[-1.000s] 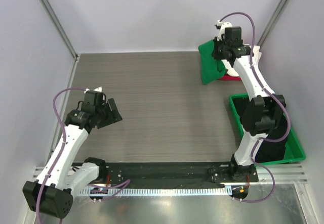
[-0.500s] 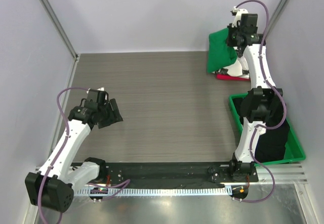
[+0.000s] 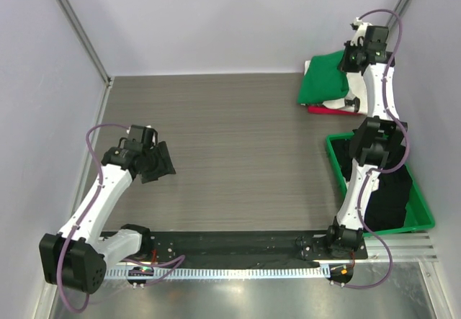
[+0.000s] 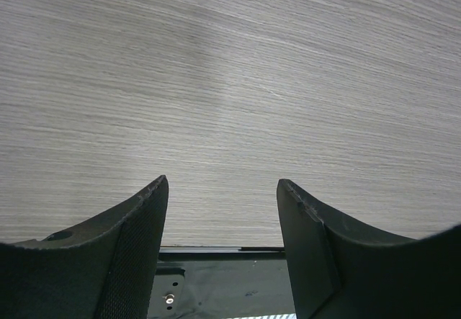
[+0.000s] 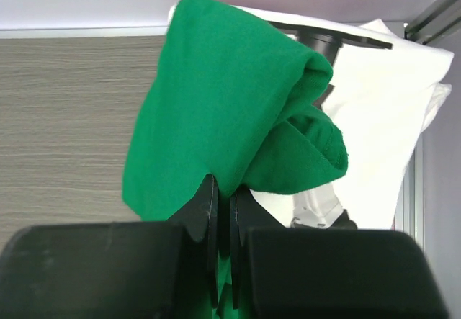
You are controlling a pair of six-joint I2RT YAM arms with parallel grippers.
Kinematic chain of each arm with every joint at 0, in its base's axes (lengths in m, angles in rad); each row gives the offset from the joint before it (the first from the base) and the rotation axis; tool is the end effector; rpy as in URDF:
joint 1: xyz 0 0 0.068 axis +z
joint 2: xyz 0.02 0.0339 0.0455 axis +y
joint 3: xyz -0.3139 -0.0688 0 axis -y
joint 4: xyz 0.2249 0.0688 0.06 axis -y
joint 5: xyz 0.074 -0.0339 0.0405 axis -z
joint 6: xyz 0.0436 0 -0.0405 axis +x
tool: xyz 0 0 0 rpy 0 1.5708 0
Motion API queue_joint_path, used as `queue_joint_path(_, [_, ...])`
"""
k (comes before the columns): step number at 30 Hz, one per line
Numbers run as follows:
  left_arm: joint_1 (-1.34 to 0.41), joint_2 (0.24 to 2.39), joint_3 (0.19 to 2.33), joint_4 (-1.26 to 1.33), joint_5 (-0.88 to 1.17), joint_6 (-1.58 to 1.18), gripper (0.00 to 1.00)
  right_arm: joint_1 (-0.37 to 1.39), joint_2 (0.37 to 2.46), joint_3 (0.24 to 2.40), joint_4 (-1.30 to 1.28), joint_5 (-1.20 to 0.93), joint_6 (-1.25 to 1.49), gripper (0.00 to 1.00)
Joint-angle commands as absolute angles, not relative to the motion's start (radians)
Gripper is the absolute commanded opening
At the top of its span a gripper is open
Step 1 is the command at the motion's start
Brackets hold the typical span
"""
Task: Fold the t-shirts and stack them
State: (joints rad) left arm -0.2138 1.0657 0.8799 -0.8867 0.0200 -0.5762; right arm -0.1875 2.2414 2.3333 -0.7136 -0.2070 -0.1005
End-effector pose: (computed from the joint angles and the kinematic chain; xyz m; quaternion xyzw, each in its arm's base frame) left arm 0.1527 -0.0340 0.3023 -0.1722 0.9537 -0.1038 0.2238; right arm 0.5208 -0.0897 0.3719 -0.0087 0.8860 0.0257 0.4630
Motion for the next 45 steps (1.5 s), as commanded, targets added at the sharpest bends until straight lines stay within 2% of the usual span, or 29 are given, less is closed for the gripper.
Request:
queue_joint_path(1, [-0.209,1.071,0.881,-0.867,0.029,-0.584,0.63,-0.236,2.264,2.410,-0.690,-0.277,-0.110,0.01])
queue_joint_path(4, [-0.209,1.080,0.880,-0.865,0.034,-0.583,0.63,-0.285,2.319,2.453,-0.689,-0.287,-0.112,0.01])
queue_joint_path(6, [-0.209,1.091,0.881,-0.868,0.035,-0.583,0.63,-0.313,2.361,2.512,-0.686,-0.291,-0.101,0.07])
queue_joint_path(7, [-0.209,1.094,0.882,-0.870,0.037,-0.583,0.62,-0.346,2.419,2.538,-0.683,-0.293,-0.082,0.31])
queue_joint_path(8, [-0.209,1.095,0.882,-0.868,0.037,-0.583,0.62,-0.362,2.446,2.590,-0.683,-0.296,-0.027,0.42])
queue_joint_path(9, [-0.209,1.097,0.884,-0.870,0.037,-0.583,0.62,-0.373,2.476,2.612,-0.684,-0.305,-0.008,0.49])
queue_joint_path(11, [-0.209,1.095,0.882,-0.870,0.041,-0.581,0.62,-0.390,2.497,2.625,-0.677,-0.290,0.047,0.69])
queue_joint_path(14, [-0.209,1.081,0.881,-0.867,0.049,-0.580,0.62,-0.382,2.461,2.611,-0.667,-0.267,0.095,0.82])
queue_joint_path(20, [-0.210,1.043,0.881,-0.864,0.055,-0.577,0.62,-0.310,2.289,2.478,-0.629,-0.242,0.155,0.87])
queue_joint_path(28, [-0.210,0.973,0.874,-0.847,0.066,-0.572,0.64,-0.048,2.003,2.341,-0.787,-0.120,0.170,0.87])
queue_joint_path(30, [-0.212,0.963,0.874,-0.848,0.064,-0.574,0.65,-0.006,1.916,2.180,-0.773,-0.120,0.202,0.87])
queue_joint_path(32, [-0.210,0.959,0.877,-0.850,0.055,-0.574,0.66,0.073,1.740,1.896,-0.636,-0.132,0.273,0.87])
queue_joint_path(34, [-0.212,0.948,0.879,-0.853,0.049,-0.575,0.73,0.126,1.598,1.652,-0.476,-0.123,0.334,0.89])
queue_joint_path(35, [-0.213,0.940,0.877,-0.853,0.045,-0.578,0.76,0.179,1.443,1.415,-0.308,-0.124,0.386,0.91])
queue_joint_path(37, [-0.215,0.920,0.876,-0.850,0.043,-0.580,0.88,0.233,1.251,1.129,-0.177,-0.152,0.431,1.00])
queue_joint_path(39, [-0.218,0.908,0.870,-0.835,0.063,-0.578,0.99,0.325,1.156,0.981,-0.050,-0.132,0.504,1.00])
queue_joint_path(41, [-0.219,0.900,0.868,-0.831,0.081,-0.572,1.00,0.371,1.059,0.822,0.036,-0.115,0.560,1.00])
queue_joint_path(45, [-0.221,0.904,0.871,-0.836,0.066,-0.577,1.00,0.512,0.942,0.645,0.060,-0.028,0.627,1.00])
